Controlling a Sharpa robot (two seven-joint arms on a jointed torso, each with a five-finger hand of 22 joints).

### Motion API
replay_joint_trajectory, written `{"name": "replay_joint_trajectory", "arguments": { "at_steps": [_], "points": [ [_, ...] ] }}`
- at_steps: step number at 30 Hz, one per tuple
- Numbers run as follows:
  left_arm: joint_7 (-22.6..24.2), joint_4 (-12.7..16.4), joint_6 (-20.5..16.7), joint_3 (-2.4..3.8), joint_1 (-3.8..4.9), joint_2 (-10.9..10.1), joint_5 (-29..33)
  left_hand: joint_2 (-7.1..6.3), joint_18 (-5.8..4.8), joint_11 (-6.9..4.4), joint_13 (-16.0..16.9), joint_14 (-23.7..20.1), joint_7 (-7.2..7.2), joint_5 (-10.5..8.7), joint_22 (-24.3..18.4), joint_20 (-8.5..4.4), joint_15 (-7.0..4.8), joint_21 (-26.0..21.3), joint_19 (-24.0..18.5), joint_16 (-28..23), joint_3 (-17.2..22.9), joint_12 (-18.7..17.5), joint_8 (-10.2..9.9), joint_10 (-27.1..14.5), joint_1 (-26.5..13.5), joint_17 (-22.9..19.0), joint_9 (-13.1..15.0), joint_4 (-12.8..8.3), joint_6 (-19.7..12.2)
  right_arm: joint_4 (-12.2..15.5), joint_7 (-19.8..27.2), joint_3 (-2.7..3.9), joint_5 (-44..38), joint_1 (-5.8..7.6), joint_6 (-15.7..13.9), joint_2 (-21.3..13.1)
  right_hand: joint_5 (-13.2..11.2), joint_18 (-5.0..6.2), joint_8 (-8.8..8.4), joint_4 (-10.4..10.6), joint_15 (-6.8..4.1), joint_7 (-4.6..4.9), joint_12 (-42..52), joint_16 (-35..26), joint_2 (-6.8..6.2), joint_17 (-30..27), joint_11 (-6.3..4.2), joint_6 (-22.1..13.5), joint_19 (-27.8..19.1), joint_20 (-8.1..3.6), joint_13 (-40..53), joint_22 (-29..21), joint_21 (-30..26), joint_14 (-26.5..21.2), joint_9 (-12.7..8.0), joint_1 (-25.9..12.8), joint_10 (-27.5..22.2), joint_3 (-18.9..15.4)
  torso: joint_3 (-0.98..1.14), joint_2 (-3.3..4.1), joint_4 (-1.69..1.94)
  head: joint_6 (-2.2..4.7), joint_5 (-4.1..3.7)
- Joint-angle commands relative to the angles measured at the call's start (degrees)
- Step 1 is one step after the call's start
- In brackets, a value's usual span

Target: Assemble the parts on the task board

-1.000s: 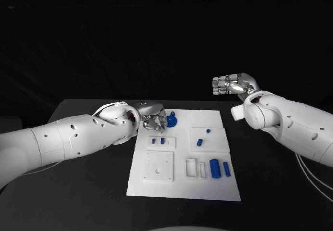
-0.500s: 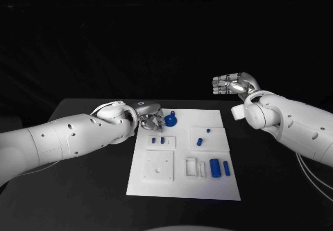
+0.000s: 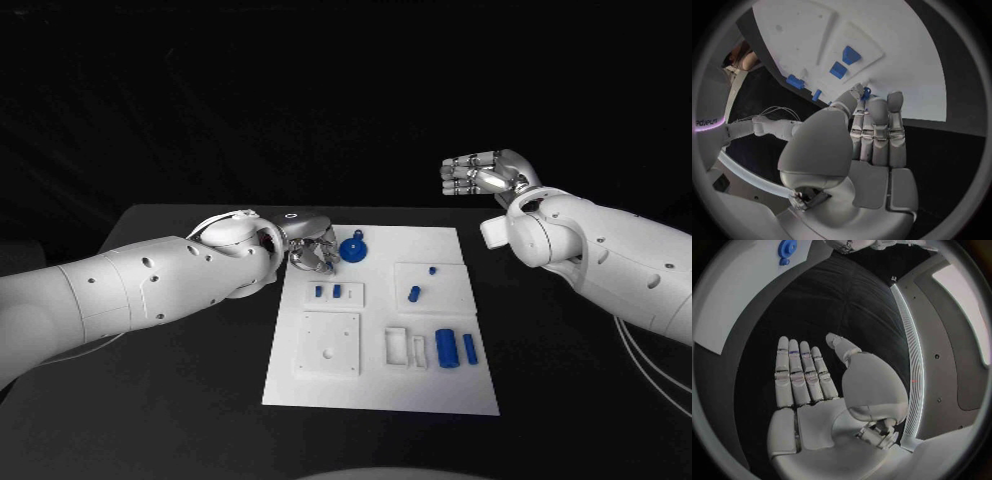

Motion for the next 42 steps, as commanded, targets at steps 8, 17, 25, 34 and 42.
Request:
{"name": "replay_joint_trajectory", "arguments": {
  "at_steps": [8,17,25,34,42],
  "points": [
    [0.2,-0.7,1.4,-0.05,-0.54,0.9,0.3,0.44,1.16,-0.37,0.1,0.3,-0.06,0.21,1.2,-0.16,0.00,0.2,-0.4,-0.3,-0.2,0.2,-0.3,0.7,0.5,0.2,0.0,-0.2,0.1,0.0,0.5,0.03,0.0,-0.02,1.0,0.2,0.2,0.59,-0.04,0.0,-0.11,0.03,-0.3,-0.2,0.70,-0.1,0.03,0.0,-0.3,0.06,-0.1,-0.1,-0.3,-0.4,0.0,0.1,-0.3,0.2,0.00,-0.01,0.02,0.01,0.11],
    [0.3,-1.0,1.5,-0.08,-0.76,1.1,0.3,0.48,1.18,-0.36,0.1,0.3,-0.06,0.34,1.2,-0.16,0.00,0.2,-0.4,-0.3,-0.2,0.2,-0.3,0.6,0.4,0.2,0.0,-0.2,0.1,-0.2,0.5,0.03,0.0,-0.04,1.1,0.2,0.2,0.59,-0.04,0.0,-0.11,0.03,-0.3,-0.2,0.70,-0.1,0.03,0.0,-0.3,0.06,-0.1,-0.1,-0.3,-0.4,0.0,0.1,-0.3,0.2,0.01,-0.01,0.03,-0.02,0.03],
    [0.2,-1.5,1.9,-0.11,-0.81,1.5,0.3,0.44,1.20,-0.34,0.1,0.3,-0.04,0.34,1.2,-0.15,0.01,0.3,-0.5,-0.4,-0.1,0.2,-0.3,0.6,0.4,0.2,0.0,-0.3,0.0,-0.1,0.5,0.03,0.0,-0.08,1.1,0.3,0.2,0.61,-0.05,-0.1,-0.11,0.04,-0.3,-0.2,0.67,-0.1,0.03,-0.1,-0.3,0.05,-0.1,-0.1,-0.3,-0.4,0.0,0.1,-0.4,0.3,0.00,-0.02,0.00,-0.03,0.03],
    [0.2,-1.8,2.3,-0.26,-0.86,1.7,0.3,0.44,1.20,-0.34,0.1,0.3,-0.04,0.34,1.2,-0.15,0.01,0.3,-0.5,-0.4,-0.1,0.2,-0.3,0.6,0.4,0.2,0.0,-0.3,0.0,-0.1,0.6,0.03,0.0,-0.11,1.1,0.2,0.2,0.61,-0.05,-0.1,-0.11,0.04,-0.3,-0.2,0.67,-0.1,0.03,-0.1,-0.3,0.05,-0.1,-0.1,-0.3,-0.4,0.0,0.1,-0.4,0.3,0.00,-0.02,0.02,-0.08,-0.04],
    [0.3,-2.4,2.6,-0.40,-1.06,2.2,0.3,0.51,1.22,-0.34,0.1,0.3,-0.04,0.27,1.2,-0.13,0.02,0.4,-0.5,-0.4,0.0,0.2,-0.3,0.6,0.4,0.3,0.0,-0.4,0.0,-0.1,0.6,0.03,0.0,-0.13,1.2,0.2,0.2,0.60,-0.04,0.0,-0.11,0.03,-0.3,-0.2,0.69,-0.1,0.03,0.0,-0.3,0.06,-0.1,-0.1,-0.3,-0.4,0.0,0.0,-0.3,0.3,0.01,0.00,-0.01,-0.11,-0.05]
  ]
}}
